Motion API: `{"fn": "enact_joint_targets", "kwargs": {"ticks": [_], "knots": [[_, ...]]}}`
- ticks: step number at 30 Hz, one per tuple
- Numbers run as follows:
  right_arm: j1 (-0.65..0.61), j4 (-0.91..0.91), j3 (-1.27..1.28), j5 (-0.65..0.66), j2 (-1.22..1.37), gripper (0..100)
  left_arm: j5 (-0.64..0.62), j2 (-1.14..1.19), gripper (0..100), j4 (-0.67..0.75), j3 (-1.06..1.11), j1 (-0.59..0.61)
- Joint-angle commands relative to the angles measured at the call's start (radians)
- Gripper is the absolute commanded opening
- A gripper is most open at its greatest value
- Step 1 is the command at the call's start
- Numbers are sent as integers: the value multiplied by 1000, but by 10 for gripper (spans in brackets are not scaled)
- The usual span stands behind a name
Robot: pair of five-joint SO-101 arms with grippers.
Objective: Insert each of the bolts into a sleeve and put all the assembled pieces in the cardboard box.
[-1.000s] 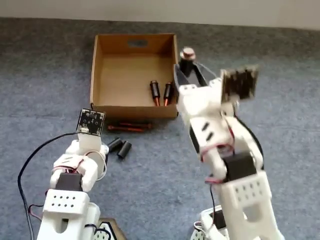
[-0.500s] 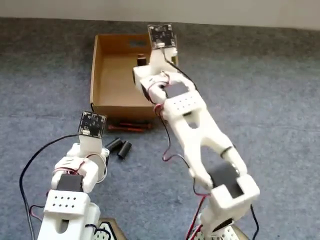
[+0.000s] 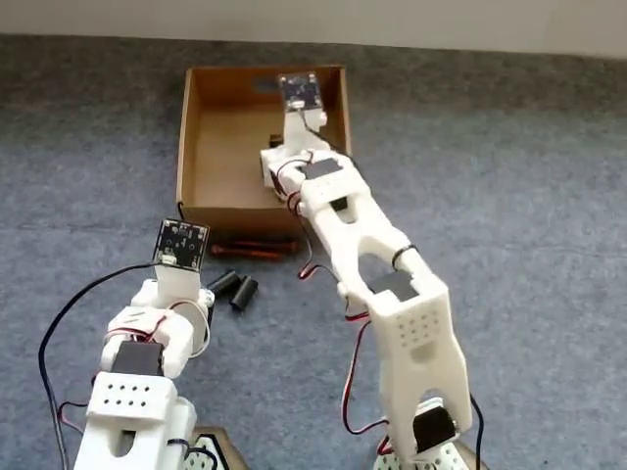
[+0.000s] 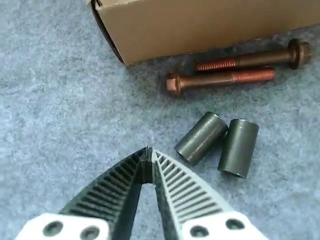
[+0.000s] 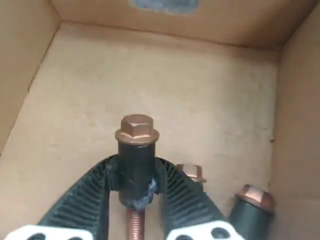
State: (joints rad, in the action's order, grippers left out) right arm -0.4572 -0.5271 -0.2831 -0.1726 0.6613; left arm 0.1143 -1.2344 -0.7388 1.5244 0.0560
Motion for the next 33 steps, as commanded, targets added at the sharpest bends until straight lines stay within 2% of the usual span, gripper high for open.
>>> {"fn": "enact_joint_targets", "kwargs": {"ticks": [1,5,16,22,33], "knots": [[22,-82,-64,-9,-16,6,8,2,10,25,-7,4],[24,-173,-71,-9,-15,6,8,2,10,25,-7,4],[24,-177,-65,-9,-13,11,8,2,10,23,-7,4],[22,-246,-67,-9,-13,149,8,2,10,21,-7,4],[41,-343,-140,-9,-79,90,8,2,10,21,-7,4]]}}
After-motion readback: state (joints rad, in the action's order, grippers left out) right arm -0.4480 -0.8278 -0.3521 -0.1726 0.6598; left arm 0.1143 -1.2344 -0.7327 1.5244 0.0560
